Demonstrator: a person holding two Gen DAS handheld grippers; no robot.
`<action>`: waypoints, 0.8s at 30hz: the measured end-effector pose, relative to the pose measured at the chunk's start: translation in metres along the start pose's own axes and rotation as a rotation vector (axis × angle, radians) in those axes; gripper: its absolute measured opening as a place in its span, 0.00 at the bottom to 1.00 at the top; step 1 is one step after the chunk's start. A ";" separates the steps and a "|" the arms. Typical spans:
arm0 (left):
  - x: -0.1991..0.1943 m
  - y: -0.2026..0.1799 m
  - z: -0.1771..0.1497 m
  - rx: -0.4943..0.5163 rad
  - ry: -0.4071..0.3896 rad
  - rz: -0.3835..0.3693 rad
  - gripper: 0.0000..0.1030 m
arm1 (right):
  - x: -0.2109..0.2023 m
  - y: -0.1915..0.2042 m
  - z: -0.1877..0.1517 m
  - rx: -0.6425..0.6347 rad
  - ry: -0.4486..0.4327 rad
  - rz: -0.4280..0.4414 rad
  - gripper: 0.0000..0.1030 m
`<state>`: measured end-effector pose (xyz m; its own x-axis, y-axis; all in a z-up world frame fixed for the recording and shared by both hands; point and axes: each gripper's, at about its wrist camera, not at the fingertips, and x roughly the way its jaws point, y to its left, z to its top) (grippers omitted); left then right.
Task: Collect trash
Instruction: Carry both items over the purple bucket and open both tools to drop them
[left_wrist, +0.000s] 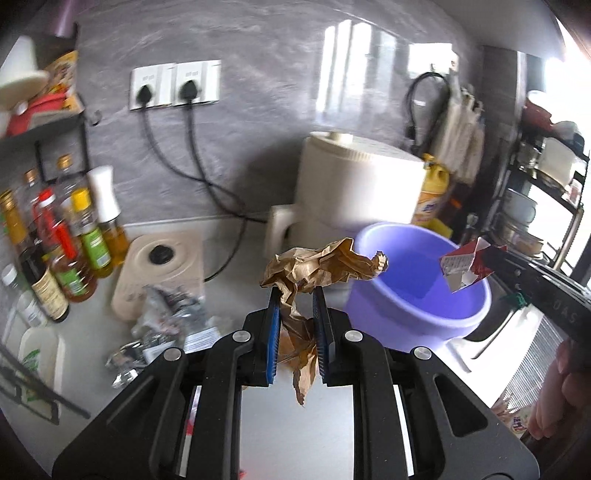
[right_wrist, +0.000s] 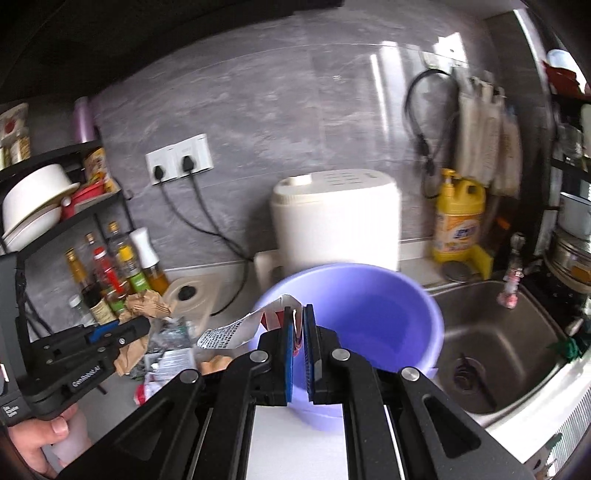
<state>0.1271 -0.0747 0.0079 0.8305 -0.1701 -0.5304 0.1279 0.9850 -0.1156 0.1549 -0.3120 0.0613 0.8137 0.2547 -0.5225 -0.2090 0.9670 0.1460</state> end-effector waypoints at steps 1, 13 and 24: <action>0.002 -0.006 0.001 0.006 -0.001 -0.009 0.16 | 0.000 -0.005 0.000 0.005 0.002 -0.008 0.06; 0.028 -0.063 0.009 0.074 0.014 -0.071 0.16 | 0.005 -0.055 -0.003 0.057 0.012 -0.048 0.39; 0.050 -0.090 0.016 0.139 0.045 -0.128 0.17 | -0.011 -0.078 -0.010 0.096 -0.022 -0.104 0.66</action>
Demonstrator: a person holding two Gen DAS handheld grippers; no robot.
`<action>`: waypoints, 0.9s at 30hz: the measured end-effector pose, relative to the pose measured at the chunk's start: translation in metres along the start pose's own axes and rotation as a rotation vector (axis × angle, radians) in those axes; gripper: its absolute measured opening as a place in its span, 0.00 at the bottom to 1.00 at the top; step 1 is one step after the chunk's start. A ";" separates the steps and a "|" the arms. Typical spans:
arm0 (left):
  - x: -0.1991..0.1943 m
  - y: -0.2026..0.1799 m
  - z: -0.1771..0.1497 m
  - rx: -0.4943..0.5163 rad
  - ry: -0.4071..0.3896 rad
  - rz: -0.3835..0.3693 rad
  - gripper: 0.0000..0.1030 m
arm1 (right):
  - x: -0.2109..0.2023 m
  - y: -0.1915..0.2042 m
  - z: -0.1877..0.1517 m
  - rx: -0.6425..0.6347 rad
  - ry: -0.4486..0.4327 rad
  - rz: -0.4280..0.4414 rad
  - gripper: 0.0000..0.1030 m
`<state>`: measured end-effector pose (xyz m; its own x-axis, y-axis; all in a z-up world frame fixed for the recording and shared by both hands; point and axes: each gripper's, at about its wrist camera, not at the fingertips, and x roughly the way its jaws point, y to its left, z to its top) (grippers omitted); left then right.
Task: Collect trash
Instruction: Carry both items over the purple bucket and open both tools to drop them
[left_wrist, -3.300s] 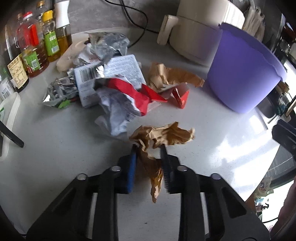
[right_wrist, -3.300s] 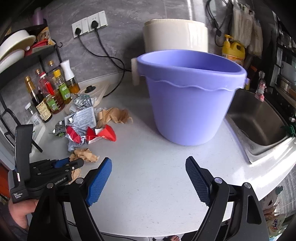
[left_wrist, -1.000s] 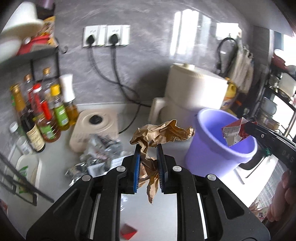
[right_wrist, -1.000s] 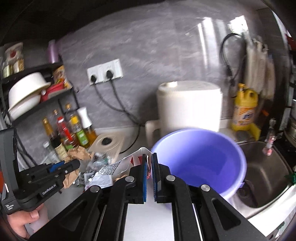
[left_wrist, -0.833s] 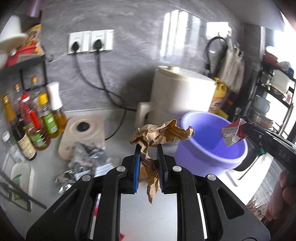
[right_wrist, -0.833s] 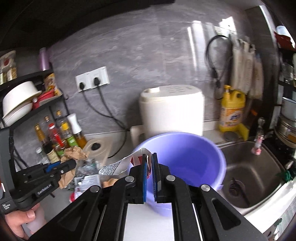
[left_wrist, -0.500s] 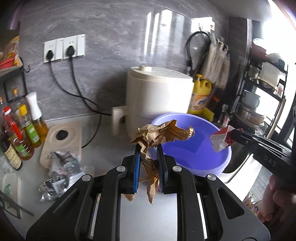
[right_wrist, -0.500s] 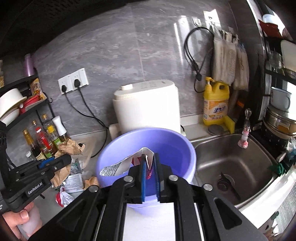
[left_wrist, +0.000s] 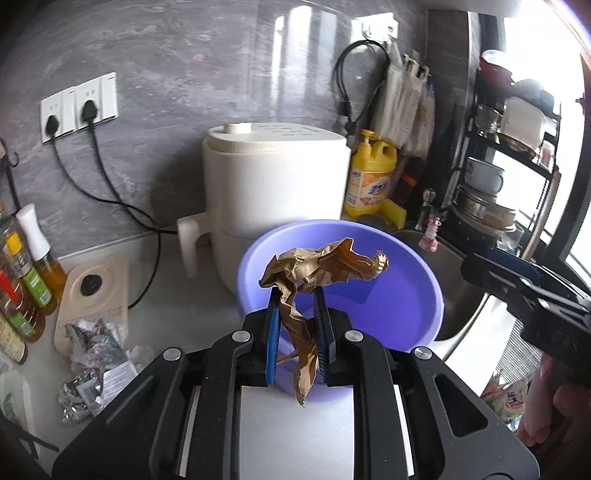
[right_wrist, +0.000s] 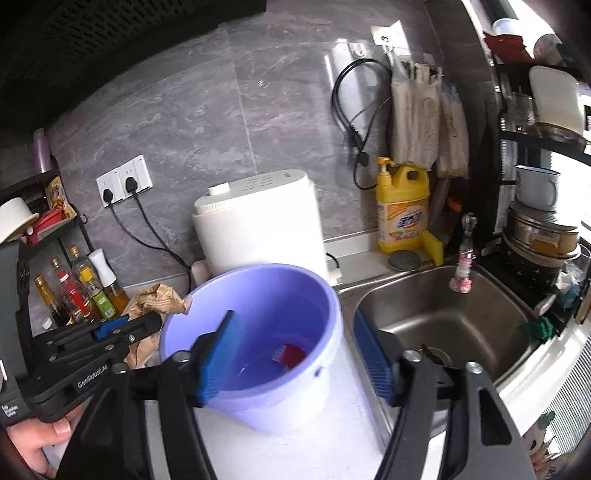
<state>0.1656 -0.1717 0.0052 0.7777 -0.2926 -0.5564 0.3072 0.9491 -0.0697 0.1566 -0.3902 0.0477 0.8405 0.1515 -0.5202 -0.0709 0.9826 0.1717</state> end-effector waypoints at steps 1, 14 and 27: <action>0.002 -0.002 0.001 0.005 0.002 -0.008 0.17 | -0.003 -0.001 -0.002 -0.002 -0.003 0.000 0.71; -0.008 0.002 0.006 0.002 -0.049 -0.012 0.88 | -0.016 -0.005 -0.014 0.006 -0.020 -0.047 0.93; -0.063 0.052 -0.028 -0.084 -0.086 0.177 0.92 | -0.017 0.035 -0.024 -0.033 -0.041 0.010 0.93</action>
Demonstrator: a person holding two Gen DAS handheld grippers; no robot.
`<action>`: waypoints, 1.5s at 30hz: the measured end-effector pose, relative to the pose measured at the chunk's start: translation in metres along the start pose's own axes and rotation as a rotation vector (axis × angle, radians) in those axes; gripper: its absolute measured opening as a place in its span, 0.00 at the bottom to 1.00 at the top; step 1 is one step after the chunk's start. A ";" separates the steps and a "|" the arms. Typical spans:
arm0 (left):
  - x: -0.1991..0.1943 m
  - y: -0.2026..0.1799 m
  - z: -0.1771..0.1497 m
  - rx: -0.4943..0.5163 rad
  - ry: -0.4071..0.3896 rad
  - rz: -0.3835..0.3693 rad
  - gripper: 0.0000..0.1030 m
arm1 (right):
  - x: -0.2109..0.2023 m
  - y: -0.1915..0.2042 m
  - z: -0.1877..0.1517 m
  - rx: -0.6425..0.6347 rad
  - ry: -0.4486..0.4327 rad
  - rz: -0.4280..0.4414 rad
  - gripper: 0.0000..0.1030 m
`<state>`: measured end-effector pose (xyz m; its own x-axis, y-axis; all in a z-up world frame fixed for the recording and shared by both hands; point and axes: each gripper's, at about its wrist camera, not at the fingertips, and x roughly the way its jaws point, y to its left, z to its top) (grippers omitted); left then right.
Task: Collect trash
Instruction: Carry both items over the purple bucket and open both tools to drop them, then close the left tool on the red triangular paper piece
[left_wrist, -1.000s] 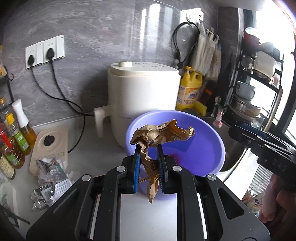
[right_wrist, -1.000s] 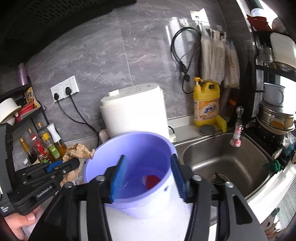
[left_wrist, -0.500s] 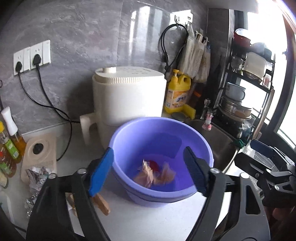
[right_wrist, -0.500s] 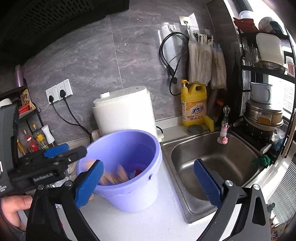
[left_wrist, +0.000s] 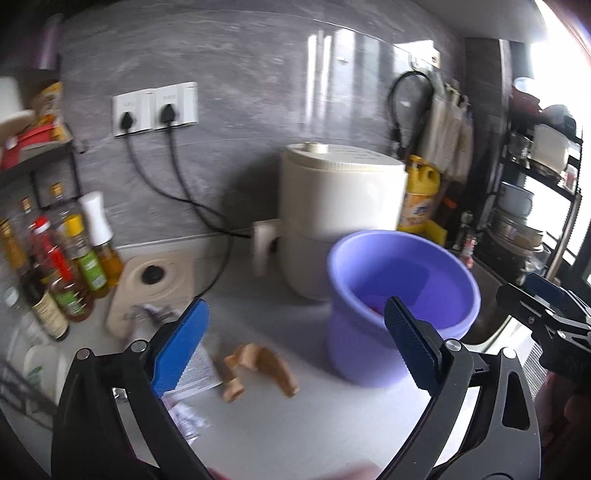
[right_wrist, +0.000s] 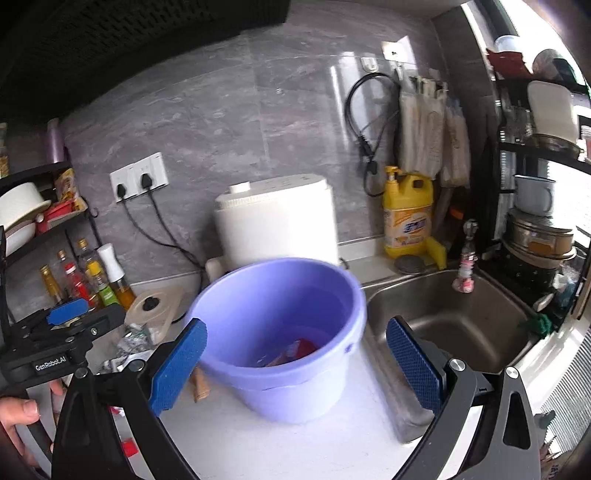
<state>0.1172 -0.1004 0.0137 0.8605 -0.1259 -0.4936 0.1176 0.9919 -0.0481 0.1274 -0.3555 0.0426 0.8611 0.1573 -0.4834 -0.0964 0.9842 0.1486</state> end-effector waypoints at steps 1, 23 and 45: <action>-0.004 0.005 -0.003 -0.005 0.000 0.010 0.92 | 0.000 0.004 -0.001 -0.005 0.003 0.008 0.93; -0.040 0.078 -0.096 -0.157 0.105 0.127 0.92 | 0.003 0.084 -0.054 -0.168 0.105 0.120 0.93; 0.018 0.083 -0.176 -0.145 0.323 0.095 0.56 | 0.042 0.086 -0.106 -0.182 0.287 0.124 0.92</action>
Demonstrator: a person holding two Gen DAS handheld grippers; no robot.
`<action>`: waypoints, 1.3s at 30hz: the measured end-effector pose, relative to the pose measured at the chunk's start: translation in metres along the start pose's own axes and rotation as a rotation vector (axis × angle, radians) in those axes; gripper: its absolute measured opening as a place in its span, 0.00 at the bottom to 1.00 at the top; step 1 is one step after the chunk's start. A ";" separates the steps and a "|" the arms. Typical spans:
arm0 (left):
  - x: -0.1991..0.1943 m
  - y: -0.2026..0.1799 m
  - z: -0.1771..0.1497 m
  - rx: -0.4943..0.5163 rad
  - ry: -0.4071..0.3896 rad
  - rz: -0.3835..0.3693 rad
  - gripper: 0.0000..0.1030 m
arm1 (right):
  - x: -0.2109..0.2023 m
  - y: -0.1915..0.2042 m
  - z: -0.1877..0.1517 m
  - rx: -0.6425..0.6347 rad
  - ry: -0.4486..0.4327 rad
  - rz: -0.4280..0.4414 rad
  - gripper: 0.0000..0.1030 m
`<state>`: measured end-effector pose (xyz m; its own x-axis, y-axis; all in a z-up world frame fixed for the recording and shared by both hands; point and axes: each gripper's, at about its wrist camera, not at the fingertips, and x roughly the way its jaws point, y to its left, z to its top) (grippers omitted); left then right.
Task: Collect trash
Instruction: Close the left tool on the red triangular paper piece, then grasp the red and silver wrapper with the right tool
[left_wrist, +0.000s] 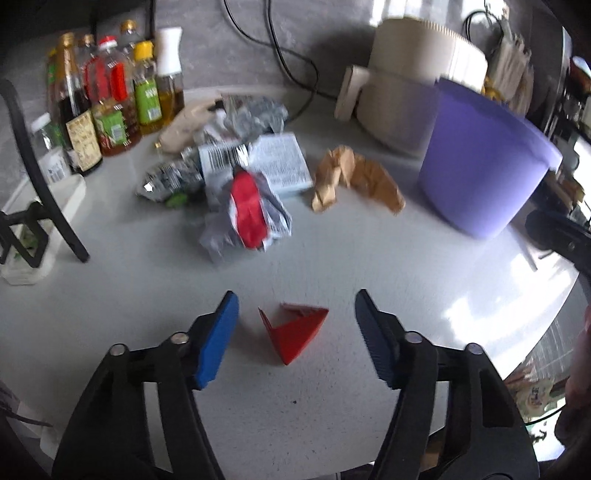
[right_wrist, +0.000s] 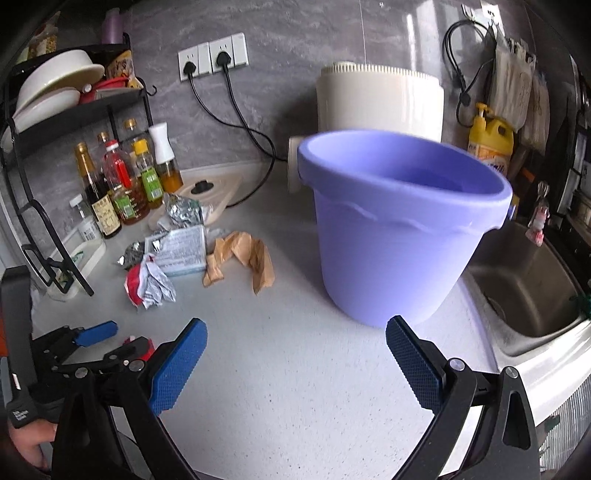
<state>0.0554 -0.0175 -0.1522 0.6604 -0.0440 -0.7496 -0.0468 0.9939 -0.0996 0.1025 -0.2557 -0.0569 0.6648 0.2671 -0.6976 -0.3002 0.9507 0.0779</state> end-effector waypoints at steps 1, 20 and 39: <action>0.005 -0.001 -0.002 0.004 0.018 0.000 0.46 | 0.003 0.000 -0.002 0.004 0.010 -0.001 0.92; -0.020 0.022 0.029 -0.023 -0.103 -0.012 0.30 | 0.036 0.043 0.012 -0.080 0.070 0.125 0.75; -0.028 0.094 0.035 -0.026 -0.185 0.048 0.30 | 0.083 0.138 0.034 -0.184 0.124 0.281 0.61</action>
<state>0.0592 0.0809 -0.1179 0.7834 0.0253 -0.6210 -0.0993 0.9914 -0.0850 0.1396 -0.0973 -0.0803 0.4537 0.4825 -0.7492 -0.5857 0.7951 0.1573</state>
